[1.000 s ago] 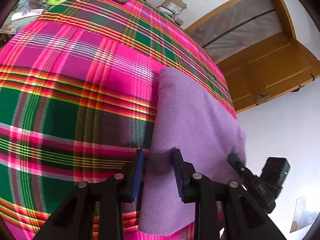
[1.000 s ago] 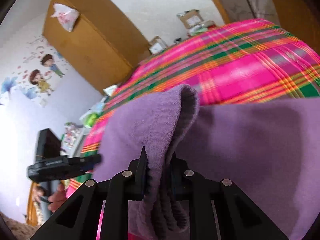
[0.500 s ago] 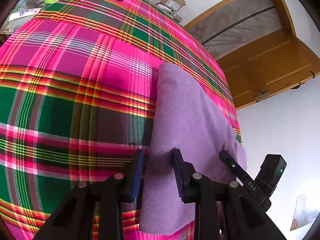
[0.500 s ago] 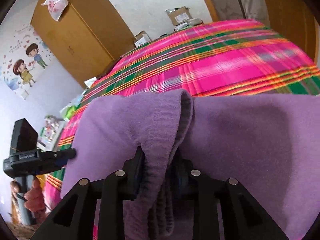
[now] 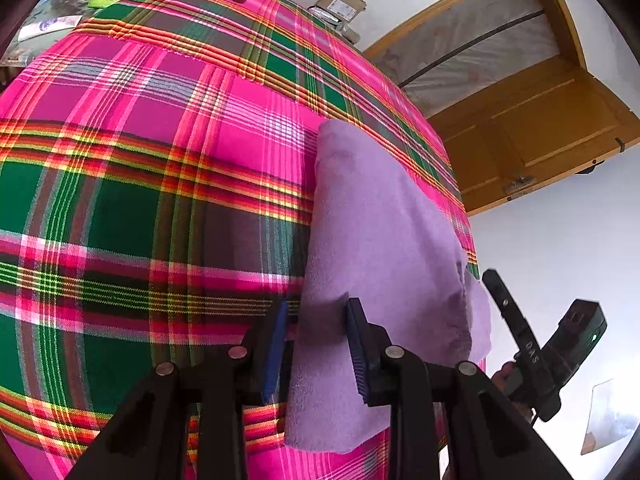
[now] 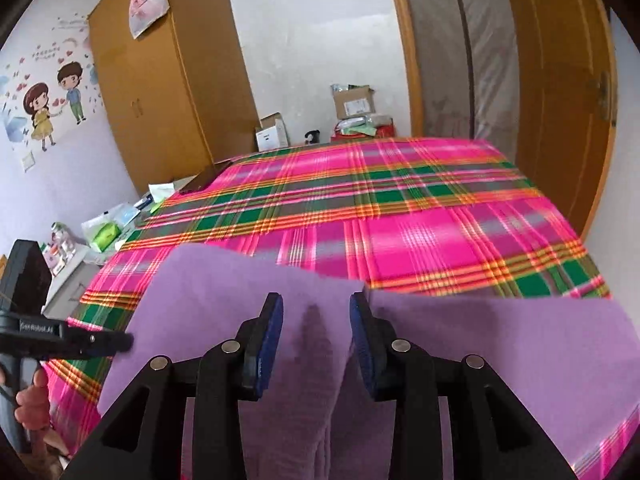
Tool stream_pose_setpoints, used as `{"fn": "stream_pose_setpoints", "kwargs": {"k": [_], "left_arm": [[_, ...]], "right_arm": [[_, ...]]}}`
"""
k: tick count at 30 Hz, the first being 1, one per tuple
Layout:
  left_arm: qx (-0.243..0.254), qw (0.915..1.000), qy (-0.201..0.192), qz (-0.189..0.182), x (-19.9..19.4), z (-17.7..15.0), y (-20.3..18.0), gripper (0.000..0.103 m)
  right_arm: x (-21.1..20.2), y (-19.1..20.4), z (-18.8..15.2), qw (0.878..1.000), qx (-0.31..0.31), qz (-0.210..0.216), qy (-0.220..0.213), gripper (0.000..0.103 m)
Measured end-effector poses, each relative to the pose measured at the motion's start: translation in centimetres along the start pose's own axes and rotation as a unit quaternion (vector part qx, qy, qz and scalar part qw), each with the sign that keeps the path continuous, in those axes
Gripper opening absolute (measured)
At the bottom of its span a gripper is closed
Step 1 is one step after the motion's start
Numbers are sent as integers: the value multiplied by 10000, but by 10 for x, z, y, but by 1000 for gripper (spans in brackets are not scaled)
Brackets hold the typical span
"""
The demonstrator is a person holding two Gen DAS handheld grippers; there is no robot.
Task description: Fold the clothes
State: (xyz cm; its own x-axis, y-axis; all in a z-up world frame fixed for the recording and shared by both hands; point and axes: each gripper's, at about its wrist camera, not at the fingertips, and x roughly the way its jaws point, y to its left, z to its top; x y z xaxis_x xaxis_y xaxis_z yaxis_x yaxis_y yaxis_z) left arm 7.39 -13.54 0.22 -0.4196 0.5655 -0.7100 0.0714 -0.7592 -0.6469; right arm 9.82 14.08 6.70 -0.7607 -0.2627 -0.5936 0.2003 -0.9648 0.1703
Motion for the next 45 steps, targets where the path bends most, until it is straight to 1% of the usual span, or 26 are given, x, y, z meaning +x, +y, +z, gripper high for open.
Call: {"fn": "stream_pose_setpoints", "kwargs": {"k": [2,5,6,8,15,16,19,23,25,29,32,35,39,40,43,45], "left_arm": [[-14,10000,7,-15,0,-1,0,30],[11,10000,39,-30,0,-1,0,30],[17,10000,41,-45,0,-1,0,30],[30,10000,50,-76,-1,-1,1,30],[26,9999,49,-114,-4,-3,4,30],[33,9999,42,-116,-5,-3,4,30],[9,9999,27,-133,-7,-3,6,30],[20,9999,17,-143,-8,-5,6,30],[35,9999,16,-148,-9,-6,7,30],[43,9999,24,-161,-11,-9,7,30],[66,9998,19,-181,-15,-12,6,30],[64,9998,-2,-208,-19,-18,9,30],[47,9997,-11,-243,-22,-25,10,30],[51,9997,-9,-256,-23,-27,10,30],[96,9996,-64,-239,-28,-32,10,30],[139,9996,-105,-240,-33,-37,10,30]], "right_arm": [[2,1,4,10000,-39,50,3,36],[26,3,3,9984,-217,-178,484,34],[33,2,1,9975,-215,-253,625,31],[46,-1,-1,9951,-200,-439,867,31],[55,-8,0,9938,-173,-508,976,31],[54,-9,2,9939,-136,-498,973,31],[33,-2,2,9979,-122,-347,540,31],[17,6,-5,9986,-270,-94,447,31],[14,9,-15,9979,-396,-153,486,31],[24,3,-31,9950,-407,-471,781,31],[25,-4,-30,9962,-114,-361,785,31],[7,1,-26,9970,-85,-557,526,31],[-18,17,-31,9985,-325,-408,188,32],[-19,23,-34,9980,-434,-411,184,32],[-17,25,-46,9973,-323,-527,389,32],[-27,26,-52,9988,-156,-397,227,33]]}}
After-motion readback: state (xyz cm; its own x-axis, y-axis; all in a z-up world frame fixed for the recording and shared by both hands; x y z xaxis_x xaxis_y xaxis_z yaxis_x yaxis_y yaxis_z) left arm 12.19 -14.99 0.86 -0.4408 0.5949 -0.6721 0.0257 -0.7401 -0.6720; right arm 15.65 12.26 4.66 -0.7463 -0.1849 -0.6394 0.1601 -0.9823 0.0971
